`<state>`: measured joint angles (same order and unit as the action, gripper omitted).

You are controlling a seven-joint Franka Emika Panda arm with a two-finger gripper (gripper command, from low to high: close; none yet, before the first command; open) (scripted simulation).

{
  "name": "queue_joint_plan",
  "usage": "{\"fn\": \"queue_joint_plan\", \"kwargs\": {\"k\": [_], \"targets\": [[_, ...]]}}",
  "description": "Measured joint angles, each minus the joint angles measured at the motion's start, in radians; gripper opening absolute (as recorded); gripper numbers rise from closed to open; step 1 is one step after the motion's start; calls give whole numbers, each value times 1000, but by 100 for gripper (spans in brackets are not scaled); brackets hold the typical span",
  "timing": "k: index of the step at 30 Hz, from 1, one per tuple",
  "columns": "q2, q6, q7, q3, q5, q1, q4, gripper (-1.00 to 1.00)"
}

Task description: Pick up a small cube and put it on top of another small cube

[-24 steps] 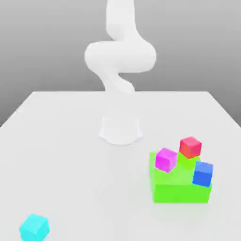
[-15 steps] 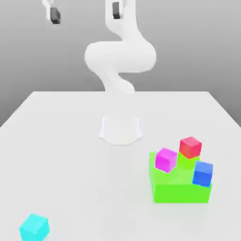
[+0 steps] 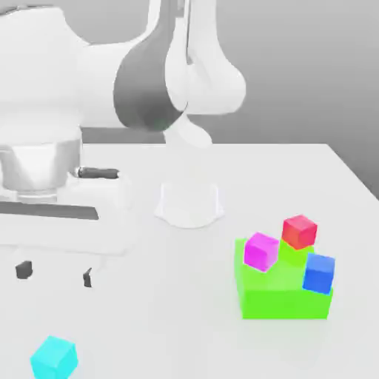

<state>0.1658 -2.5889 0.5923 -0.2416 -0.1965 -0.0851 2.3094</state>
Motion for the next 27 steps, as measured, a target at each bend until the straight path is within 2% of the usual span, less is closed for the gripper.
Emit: {"fn": "queue_joint_plan", "kwargs": {"k": [5, 9, 10, 16, 21, 27], "targets": [[176, -62, -17, -17, -7, -41, 1, 0], [321, -161, -59, 32, -60, -88, -27, 0], [347, -181, -66, 44, -70, -99, -33, -100], [360, -190, -70, 51, -75, -104, -36, -100], [224, -88, -24, -3, -11, -63, -3, -100], [13, -8, -151, 124, 29, 49, 128, -100]]}}
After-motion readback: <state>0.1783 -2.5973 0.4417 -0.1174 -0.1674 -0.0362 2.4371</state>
